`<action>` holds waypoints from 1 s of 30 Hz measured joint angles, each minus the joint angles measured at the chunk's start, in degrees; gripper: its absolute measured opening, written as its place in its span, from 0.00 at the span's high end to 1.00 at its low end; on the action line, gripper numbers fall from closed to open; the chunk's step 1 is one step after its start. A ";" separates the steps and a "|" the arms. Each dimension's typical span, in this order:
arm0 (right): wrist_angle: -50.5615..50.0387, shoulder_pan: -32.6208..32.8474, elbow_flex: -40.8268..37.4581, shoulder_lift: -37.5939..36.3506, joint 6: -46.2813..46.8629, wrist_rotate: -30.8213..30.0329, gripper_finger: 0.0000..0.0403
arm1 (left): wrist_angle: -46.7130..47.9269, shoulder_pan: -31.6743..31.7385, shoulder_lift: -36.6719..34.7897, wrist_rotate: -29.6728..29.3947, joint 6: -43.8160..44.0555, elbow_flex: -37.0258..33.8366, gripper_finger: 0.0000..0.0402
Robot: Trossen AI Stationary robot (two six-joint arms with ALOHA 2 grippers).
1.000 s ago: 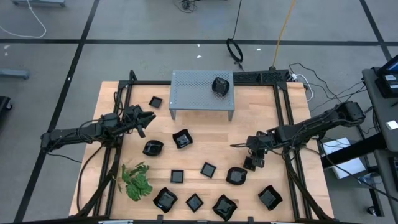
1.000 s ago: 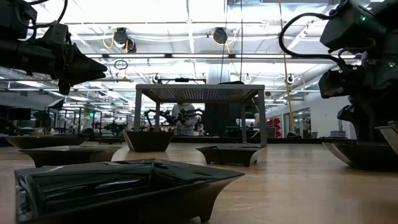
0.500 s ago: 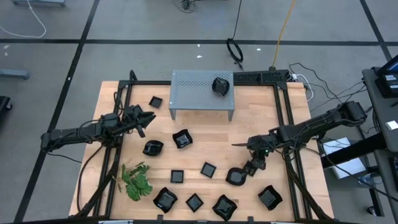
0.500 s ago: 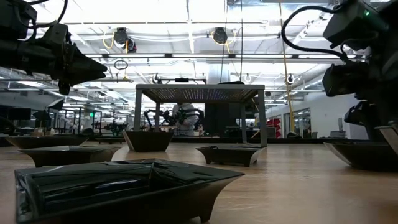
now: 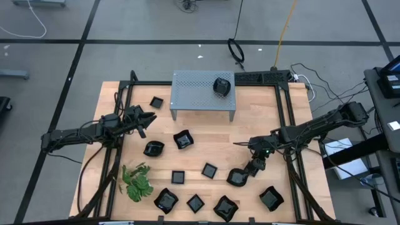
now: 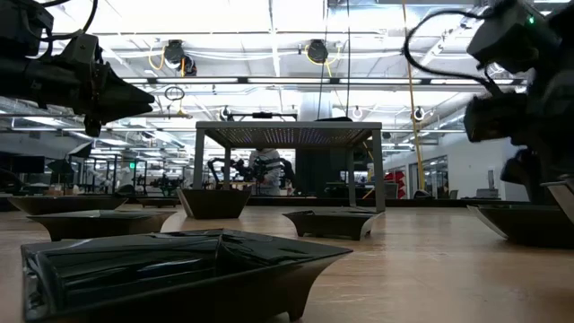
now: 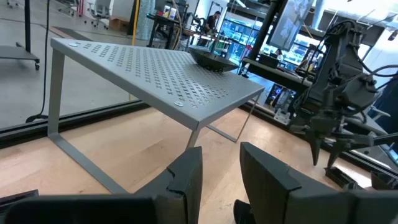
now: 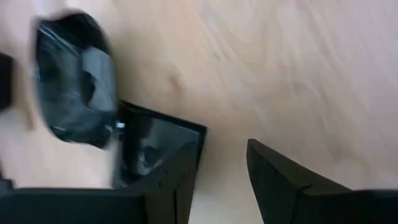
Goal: Pick & Place Mini shaped plates
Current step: Move the black square plate to the center of the table
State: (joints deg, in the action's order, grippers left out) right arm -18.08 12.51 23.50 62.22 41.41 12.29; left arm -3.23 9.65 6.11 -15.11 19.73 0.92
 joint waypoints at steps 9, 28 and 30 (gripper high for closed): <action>6.79 -0.11 -4.01 -0.28 2.91 1.82 0.68 | -0.02 0.02 0.00 0.00 -0.02 0.00 0.72; 12.87 -0.05 -4.29 0.07 -10.73 -1.89 0.99 | -0.02 0.01 -0.01 0.00 -0.02 -0.01 0.72; 17.06 -0.24 -4.27 0.07 -12.24 -4.04 1.00 | -0.01 0.01 -0.02 0.00 -0.02 0.00 0.72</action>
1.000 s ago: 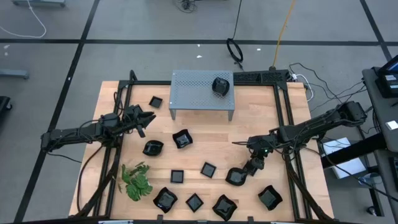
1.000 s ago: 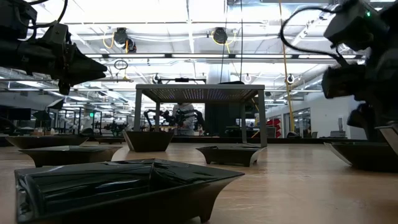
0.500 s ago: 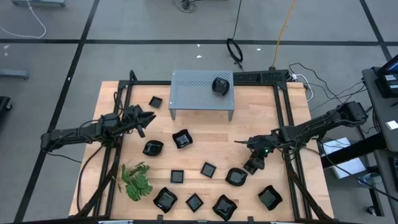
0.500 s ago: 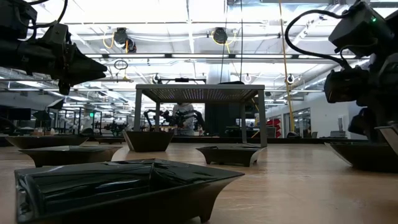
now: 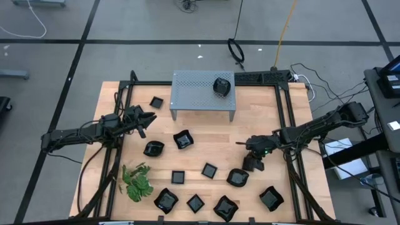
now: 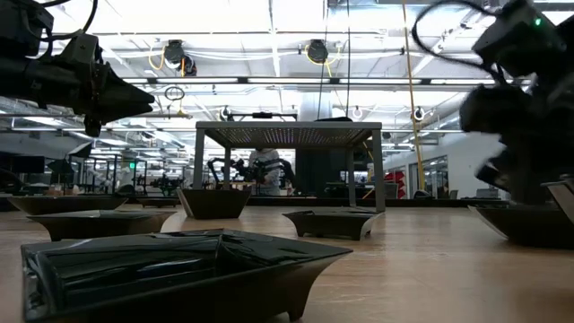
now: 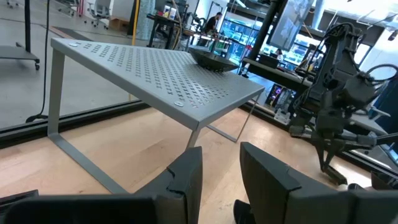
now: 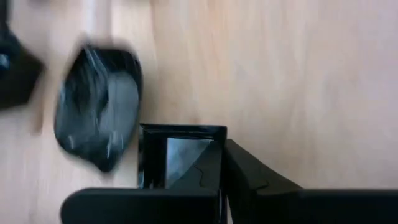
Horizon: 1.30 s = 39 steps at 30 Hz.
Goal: Pick & Place Mini shaped plates
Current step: Move the black square plate to the center of the table
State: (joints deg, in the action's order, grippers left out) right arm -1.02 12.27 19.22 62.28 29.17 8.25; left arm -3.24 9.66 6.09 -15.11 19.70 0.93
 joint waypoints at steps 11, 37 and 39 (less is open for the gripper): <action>20.76 -6.06 0.02 5.15 -1.37 -15.98 1.00 | -0.01 -0.01 0.01 0.00 0.00 0.00 0.72; 28.73 -17.70 20.28 35.36 -1.13 -15.70 0.94 | 0.01 -0.01 0.00 0.00 0.00 0.00 0.72; 28.61 -17.45 20.28 35.36 -1.35 -15.71 0.90 | -0.01 -0.01 0.00 0.00 0.00 -0.01 0.72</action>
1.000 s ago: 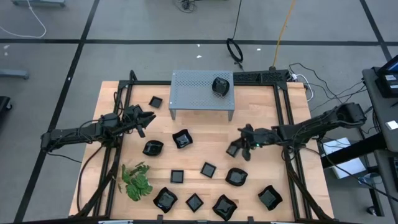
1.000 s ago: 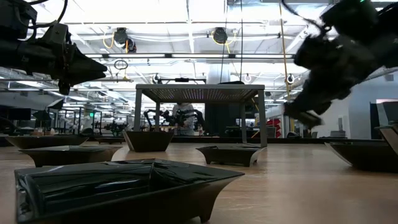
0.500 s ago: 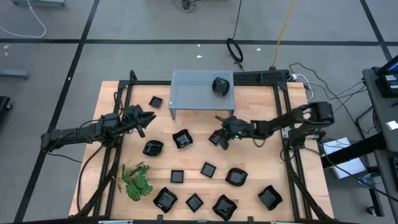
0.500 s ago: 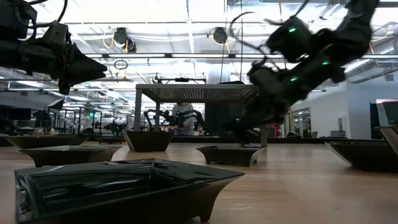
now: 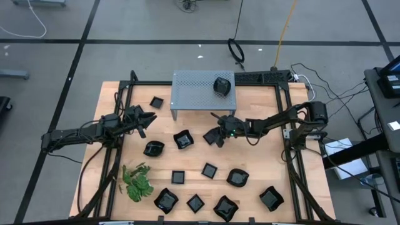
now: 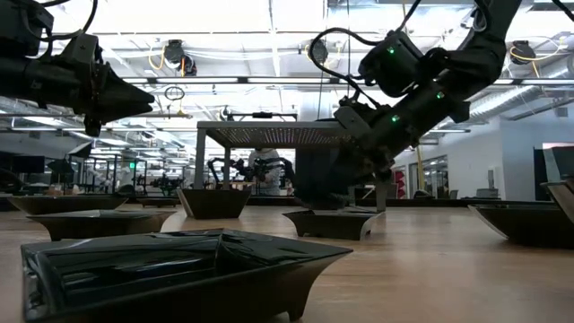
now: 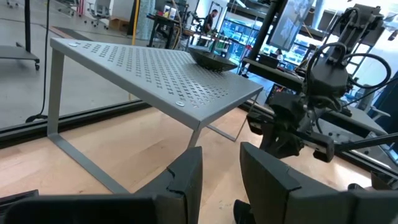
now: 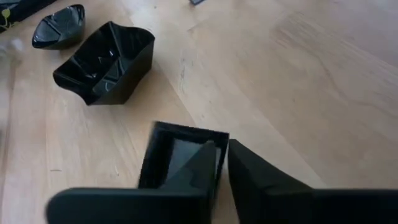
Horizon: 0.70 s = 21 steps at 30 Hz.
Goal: Pick & Place Mini shaped plates
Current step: Move the black square plate to the center of the table, then stack the black leaf shaped plate on top of the black leaf shaped plates on the shelf
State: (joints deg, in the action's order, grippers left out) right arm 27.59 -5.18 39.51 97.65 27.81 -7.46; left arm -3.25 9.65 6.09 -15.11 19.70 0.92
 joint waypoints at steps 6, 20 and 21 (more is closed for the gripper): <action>-0.93 0.22 -0.02 -1.74 -2.82 0.32 0.73 | 0.00 0.02 0.01 0.00 0.01 -0.01 0.72; -28.98 10.18 -0.02 -16.75 1.47 25.02 0.69 | 0.00 0.01 0.02 0.00 0.00 0.01 0.72; -29.92 11.48 0.00 -16.74 2.76 25.79 0.69 | 0.00 0.02 0.00 0.00 0.00 -0.01 0.72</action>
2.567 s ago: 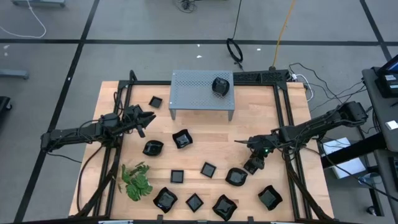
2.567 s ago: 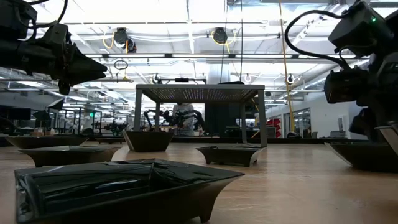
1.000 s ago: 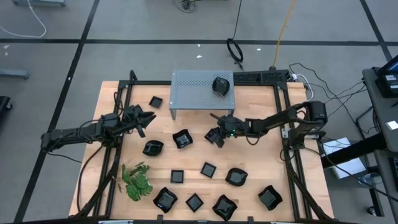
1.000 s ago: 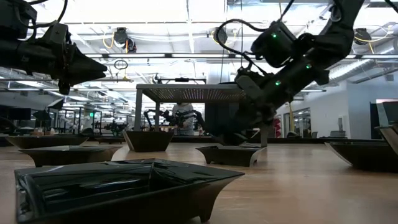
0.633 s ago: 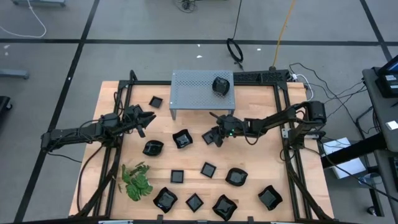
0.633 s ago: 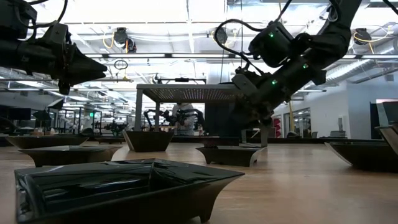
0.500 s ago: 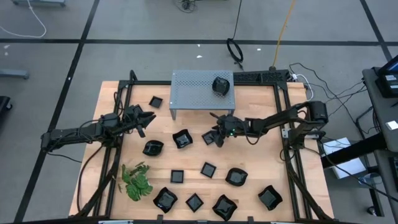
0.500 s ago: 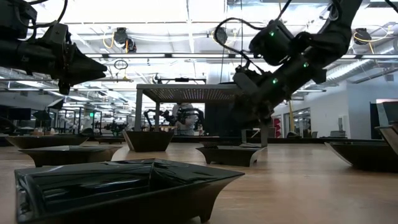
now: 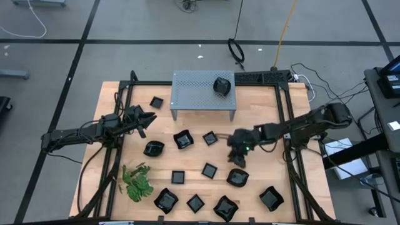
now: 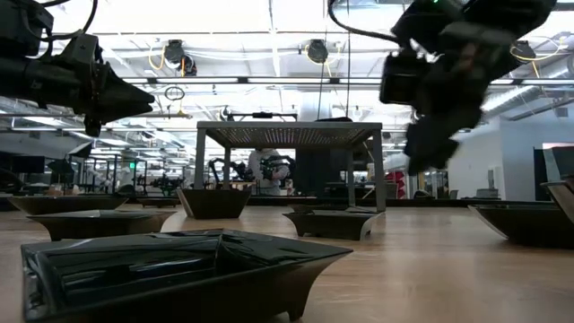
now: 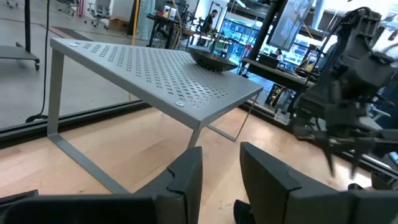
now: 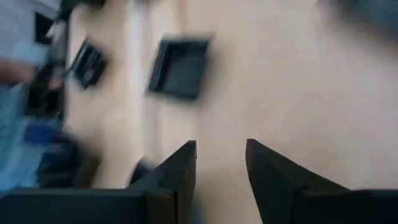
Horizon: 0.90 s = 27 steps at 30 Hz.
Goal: Pick & Place Mini shaped plates
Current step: Stack the black leaf shaped plate on top of the black leaf shaped plates on the shelf
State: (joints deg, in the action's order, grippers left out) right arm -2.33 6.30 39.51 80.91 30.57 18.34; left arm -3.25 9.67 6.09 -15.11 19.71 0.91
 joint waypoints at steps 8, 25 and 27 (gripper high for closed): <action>-2.89 7.08 -0.55 0.34 3.20 1.03 0.65 | 0.00 0.00 0.00 0.00 0.00 0.02 0.72; 3.74 7.31 -9.51 0.19 3.25 -1.52 0.65 | 0.01 -0.01 0.02 0.00 0.00 0.02 0.72; 6.45 7.31 -10.13 0.32 3.26 -1.50 0.66 | 0.01 -0.01 0.01 0.00 0.02 0.01 0.72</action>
State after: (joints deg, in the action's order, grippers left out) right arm 4.12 13.61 29.38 81.23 33.82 16.84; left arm -3.24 9.66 6.10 -15.11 19.73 0.92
